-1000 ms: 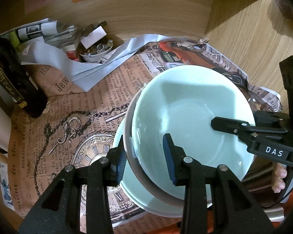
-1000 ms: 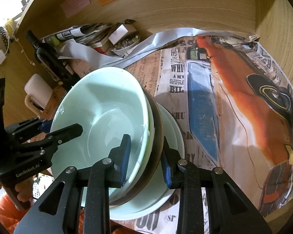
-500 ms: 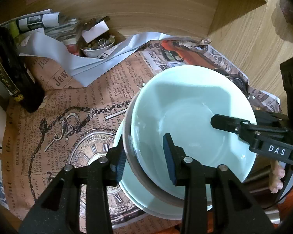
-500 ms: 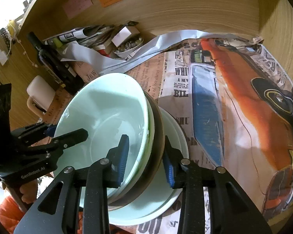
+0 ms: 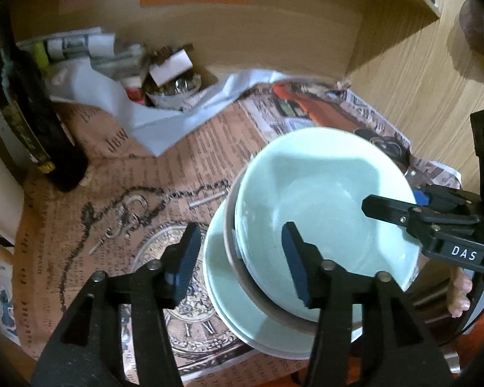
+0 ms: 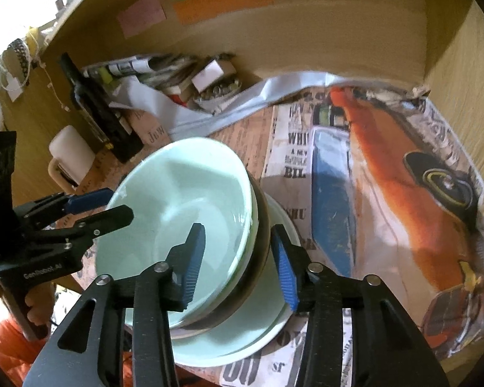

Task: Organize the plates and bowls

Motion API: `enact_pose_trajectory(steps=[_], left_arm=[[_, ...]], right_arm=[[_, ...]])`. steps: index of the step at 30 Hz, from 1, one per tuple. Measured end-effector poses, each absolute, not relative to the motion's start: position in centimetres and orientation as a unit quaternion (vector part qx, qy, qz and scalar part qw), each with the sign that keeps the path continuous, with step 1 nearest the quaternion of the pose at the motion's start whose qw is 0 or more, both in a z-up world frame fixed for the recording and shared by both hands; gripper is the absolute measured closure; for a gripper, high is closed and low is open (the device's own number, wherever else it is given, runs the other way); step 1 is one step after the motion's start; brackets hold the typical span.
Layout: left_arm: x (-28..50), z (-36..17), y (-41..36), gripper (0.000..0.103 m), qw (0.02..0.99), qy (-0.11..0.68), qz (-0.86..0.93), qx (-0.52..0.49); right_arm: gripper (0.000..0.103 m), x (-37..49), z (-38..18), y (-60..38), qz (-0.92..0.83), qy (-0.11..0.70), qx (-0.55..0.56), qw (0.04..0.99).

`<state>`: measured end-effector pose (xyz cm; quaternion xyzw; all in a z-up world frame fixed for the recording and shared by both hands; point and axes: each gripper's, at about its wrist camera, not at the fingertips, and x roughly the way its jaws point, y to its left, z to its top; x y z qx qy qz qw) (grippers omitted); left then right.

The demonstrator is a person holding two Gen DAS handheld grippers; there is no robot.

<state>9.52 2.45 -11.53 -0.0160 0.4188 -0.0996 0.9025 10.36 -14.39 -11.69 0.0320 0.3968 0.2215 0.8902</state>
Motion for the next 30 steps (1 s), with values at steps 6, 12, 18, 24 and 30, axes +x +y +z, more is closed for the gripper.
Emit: enact_pose_trajectory(steps=[6,12,18,24,30], left_arm=[[7.5,-8.3,2.3,0.039,0.925,0.367,-0.102,-0.003],[4.3,-4.8,1.7,0.027,0.952,0.287,-0.101,0.01],[1.2,-2.3,1.3,0.016,0.972,0.215,-0.093,0.004],[-1.3,-0.8,1.1,0.007,0.984,0.16,-0.081,-0.002],[-2.8,-0.4,1.1,0.002,0.99,0.126,-0.061,-0.007]], right_arm=[[0.062,8.0,-8.8,-14.3,0.21,0.334,0.006,0.919],[0.056,5.5,-5.9,-14.6,0.211,0.272,0.011,0.939],[0.047,2.7,-3.9,-14.8,0.211,0.213,0.019,0.954],[0.03,0.1,-2.6,-15.0,0.206,0.161,0.022,0.965],[0.015,-1.3,-2.1,-15.4,0.203,0.136,0.032,0.969]])
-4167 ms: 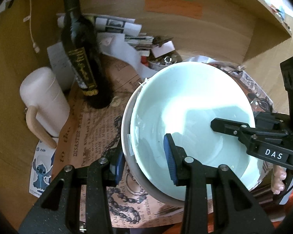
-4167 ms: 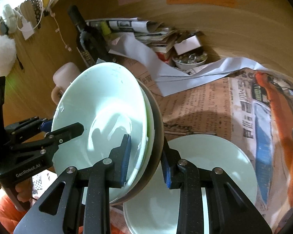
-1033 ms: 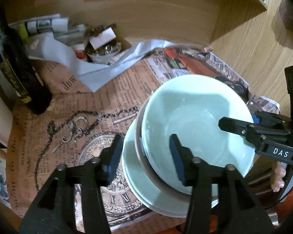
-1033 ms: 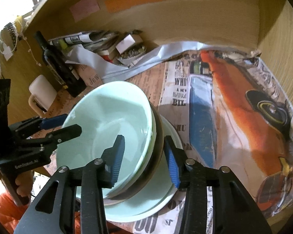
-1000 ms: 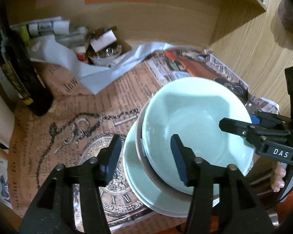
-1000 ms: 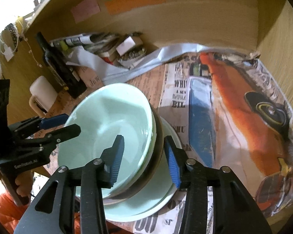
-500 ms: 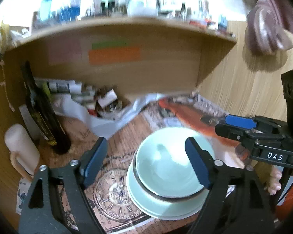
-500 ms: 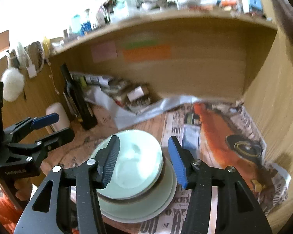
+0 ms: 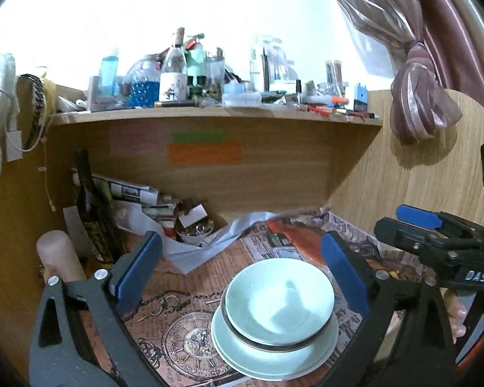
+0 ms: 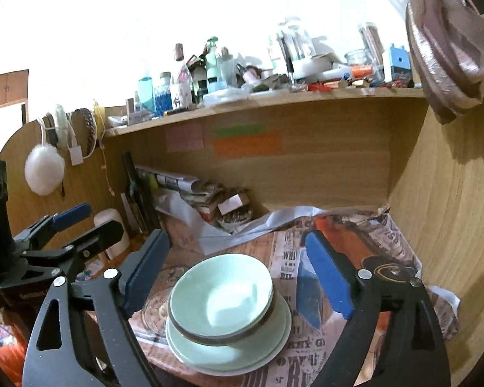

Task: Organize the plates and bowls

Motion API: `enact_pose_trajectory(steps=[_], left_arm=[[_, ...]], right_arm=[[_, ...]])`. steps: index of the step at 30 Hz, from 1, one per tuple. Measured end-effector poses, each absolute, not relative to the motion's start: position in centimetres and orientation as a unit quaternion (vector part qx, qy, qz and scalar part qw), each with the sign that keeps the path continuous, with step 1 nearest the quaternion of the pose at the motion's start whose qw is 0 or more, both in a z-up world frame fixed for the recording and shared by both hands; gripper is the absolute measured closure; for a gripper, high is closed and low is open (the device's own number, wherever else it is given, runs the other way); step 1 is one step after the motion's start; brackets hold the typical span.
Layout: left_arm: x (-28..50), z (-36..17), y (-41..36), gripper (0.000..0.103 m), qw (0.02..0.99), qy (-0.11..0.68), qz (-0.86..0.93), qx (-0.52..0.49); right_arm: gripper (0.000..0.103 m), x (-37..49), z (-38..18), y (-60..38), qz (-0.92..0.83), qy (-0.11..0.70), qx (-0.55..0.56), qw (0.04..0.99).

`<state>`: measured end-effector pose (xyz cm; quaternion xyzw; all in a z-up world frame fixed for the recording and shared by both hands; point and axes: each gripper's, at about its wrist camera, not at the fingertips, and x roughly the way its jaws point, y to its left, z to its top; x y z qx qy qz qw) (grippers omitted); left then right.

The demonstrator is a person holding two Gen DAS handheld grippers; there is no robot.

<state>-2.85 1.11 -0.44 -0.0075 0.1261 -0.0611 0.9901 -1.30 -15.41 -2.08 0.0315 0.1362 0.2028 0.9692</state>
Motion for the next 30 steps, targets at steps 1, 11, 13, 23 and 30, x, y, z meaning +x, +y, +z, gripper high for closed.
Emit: enact_pose_trajectory(steps=[1,11,13,23,30], left_arm=[[-3.0,-0.46,1.11,0.002,0.991,0.124,-0.058,-0.008],[-3.28,-1.03,1.47,0.0,0.992,0.118,-0.047,-0.018],[-3.27,-1.07,1.41,0.0,0.992,0.118,-0.047,-0.017],[-3.09,-1.32,1.46,0.0,0.992,0.119,-0.047,-0.018],[-2.97,-1.44,1.58,0.0,0.991,0.122,-0.048,-0.02]], right_arm=[[0.012,-1.45,-2.05,-15.41,0.203,0.134,0.032,0.969],[0.0,-2.44,-2.23,-15.41,0.197,0.12,0.036,0.972],[0.0,-2.41,-2.26,-15.34,0.198,0.121,0.036,0.972],[0.0,-2.2,-2.54,-15.1,0.203,0.126,0.038,0.97],[0.0,-2.21,-2.62,-14.73,0.206,0.128,0.036,0.97]])
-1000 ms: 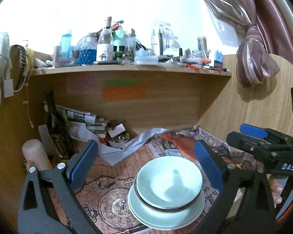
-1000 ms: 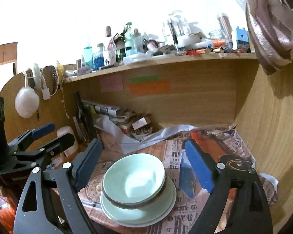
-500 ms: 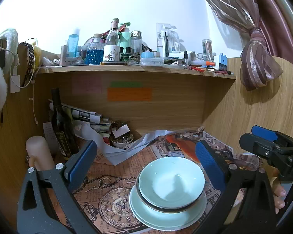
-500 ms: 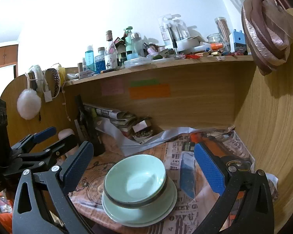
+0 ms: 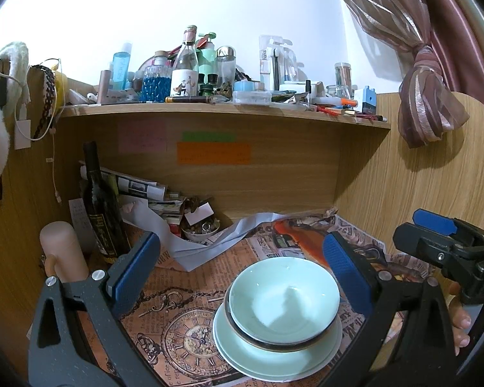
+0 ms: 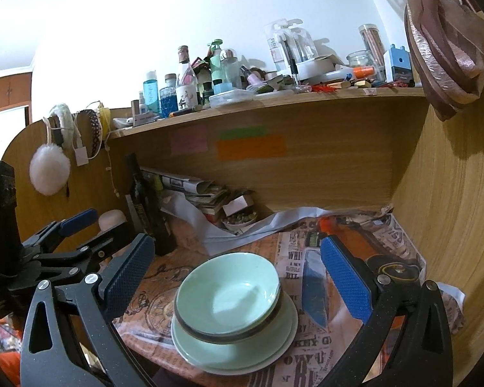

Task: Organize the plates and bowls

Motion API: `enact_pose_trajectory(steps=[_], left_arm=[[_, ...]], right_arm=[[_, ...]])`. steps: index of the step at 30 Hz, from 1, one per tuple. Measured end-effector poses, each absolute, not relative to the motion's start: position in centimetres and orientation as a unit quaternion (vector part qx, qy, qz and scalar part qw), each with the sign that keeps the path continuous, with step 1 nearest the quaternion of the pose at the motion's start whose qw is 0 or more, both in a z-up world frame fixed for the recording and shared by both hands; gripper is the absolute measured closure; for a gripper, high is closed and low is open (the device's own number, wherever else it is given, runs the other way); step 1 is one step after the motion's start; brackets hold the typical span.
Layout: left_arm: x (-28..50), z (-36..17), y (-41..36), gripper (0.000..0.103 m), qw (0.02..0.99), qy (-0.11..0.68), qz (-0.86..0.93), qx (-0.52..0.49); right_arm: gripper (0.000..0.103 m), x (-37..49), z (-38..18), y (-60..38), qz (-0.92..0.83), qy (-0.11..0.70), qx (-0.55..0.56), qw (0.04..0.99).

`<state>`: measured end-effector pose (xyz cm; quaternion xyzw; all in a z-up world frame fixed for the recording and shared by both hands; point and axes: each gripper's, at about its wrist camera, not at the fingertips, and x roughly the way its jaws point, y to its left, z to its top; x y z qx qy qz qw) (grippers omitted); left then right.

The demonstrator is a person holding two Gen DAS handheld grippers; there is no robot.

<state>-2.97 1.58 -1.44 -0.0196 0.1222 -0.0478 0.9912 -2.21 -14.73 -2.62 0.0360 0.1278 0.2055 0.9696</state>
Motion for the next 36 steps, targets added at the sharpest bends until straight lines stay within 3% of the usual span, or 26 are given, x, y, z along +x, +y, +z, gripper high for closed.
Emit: enact_pose_trajectory(steps=[36], left_arm=[[-3.03,-1.63,1.27,0.0,0.99,0.124,-0.053,-0.027]], right_arm=[[0.0,-2.33,-2.59,-14.32,0.213,0.127,0.032,0.968]])
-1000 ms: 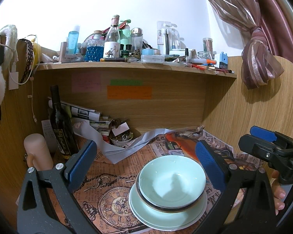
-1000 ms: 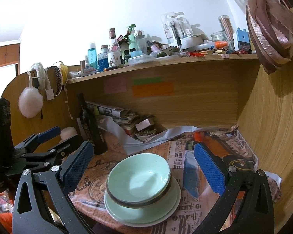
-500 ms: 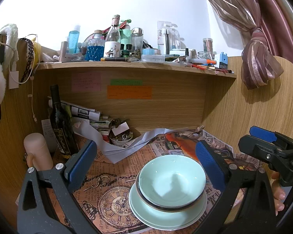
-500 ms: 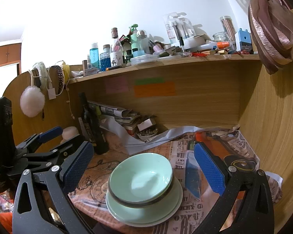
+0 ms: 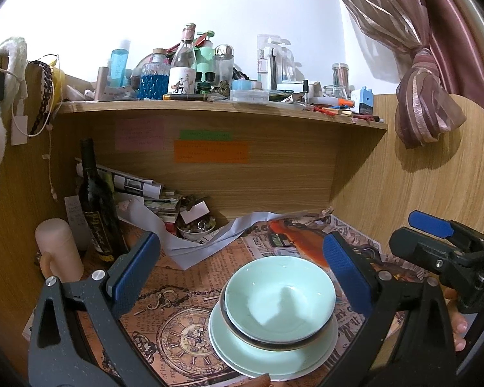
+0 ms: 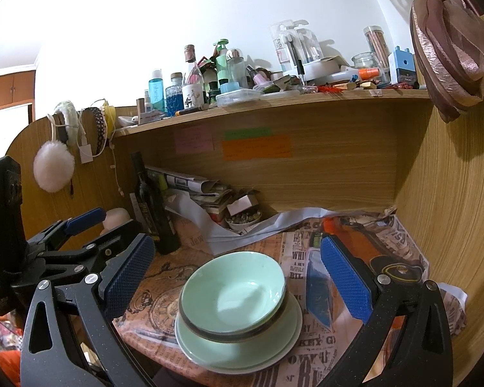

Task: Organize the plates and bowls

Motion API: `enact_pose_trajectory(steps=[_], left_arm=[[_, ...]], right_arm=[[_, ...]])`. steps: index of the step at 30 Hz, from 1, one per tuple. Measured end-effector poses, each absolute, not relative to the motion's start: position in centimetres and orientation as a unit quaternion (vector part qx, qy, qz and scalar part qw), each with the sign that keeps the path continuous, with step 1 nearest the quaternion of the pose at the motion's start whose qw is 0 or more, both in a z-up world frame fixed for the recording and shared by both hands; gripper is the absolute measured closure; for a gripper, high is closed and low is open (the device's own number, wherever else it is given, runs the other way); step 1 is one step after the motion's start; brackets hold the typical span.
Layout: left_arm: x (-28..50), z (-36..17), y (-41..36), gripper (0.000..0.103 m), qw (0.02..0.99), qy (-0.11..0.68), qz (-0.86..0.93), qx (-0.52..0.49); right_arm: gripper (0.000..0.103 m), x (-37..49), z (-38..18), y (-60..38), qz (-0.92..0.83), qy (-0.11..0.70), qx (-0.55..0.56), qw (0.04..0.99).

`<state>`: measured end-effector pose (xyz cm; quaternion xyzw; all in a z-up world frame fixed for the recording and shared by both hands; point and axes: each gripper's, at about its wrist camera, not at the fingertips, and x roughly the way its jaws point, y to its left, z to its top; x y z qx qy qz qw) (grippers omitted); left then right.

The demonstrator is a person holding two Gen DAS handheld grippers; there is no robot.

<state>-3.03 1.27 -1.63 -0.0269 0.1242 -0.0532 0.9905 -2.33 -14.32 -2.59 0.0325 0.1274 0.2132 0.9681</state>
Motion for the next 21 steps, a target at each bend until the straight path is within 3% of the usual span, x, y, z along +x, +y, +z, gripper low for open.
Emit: enact_pose_trajectory(steps=[21], left_arm=[[-2.81,-1.56,1.0,0.0,0.989,0.131,-0.063,-0.038]], right_arm=[[0.0,-1.64,-3.31,-14.44,0.212,0.137,0.03,0.967]])
